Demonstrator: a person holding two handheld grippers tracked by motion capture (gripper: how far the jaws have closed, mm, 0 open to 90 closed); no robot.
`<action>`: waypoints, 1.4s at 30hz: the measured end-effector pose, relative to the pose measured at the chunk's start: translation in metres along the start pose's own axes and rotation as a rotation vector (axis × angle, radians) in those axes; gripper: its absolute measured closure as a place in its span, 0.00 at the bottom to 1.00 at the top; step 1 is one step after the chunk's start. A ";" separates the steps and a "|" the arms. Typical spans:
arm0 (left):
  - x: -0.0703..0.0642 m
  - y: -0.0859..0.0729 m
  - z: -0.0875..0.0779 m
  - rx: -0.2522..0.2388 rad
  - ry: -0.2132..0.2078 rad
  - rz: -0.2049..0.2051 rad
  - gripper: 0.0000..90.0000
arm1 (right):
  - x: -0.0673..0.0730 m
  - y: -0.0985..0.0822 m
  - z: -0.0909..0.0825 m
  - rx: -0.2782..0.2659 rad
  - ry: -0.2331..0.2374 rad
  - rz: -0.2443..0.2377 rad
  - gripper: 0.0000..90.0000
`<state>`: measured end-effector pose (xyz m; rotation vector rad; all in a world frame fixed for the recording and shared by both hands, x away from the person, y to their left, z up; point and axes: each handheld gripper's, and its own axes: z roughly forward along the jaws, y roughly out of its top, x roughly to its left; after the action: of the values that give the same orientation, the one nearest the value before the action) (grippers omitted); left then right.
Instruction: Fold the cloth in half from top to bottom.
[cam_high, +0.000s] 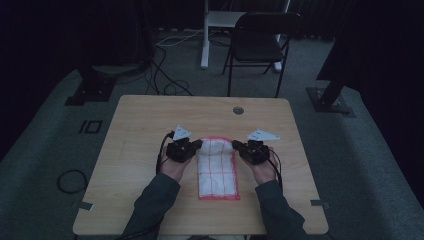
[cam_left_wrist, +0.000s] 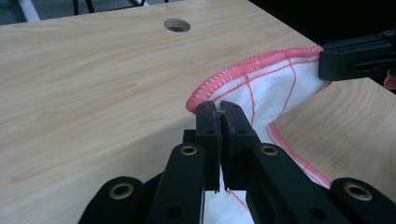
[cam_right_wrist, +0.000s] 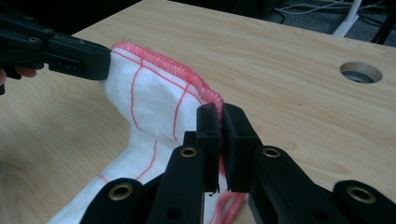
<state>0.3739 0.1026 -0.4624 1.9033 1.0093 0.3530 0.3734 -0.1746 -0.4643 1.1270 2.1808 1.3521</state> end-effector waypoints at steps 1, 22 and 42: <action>-0.001 -0.002 -0.001 0.000 -0.002 0.001 0.97 | 0.001 -0.001 -0.001 0.000 0.000 -0.003 0.96; -0.014 -0.027 -0.007 0.005 -0.034 -0.014 0.97 | 0.010 -0.030 -0.011 0.020 0.034 0.016 0.96; -0.028 -0.050 -0.018 0.011 -0.070 -0.031 0.97 | 0.022 -0.050 -0.024 0.028 0.056 0.013 0.96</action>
<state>0.3203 0.1042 -0.4902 1.8943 0.9949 0.2613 0.3224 -0.1838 -0.4928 1.1285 2.2419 1.3792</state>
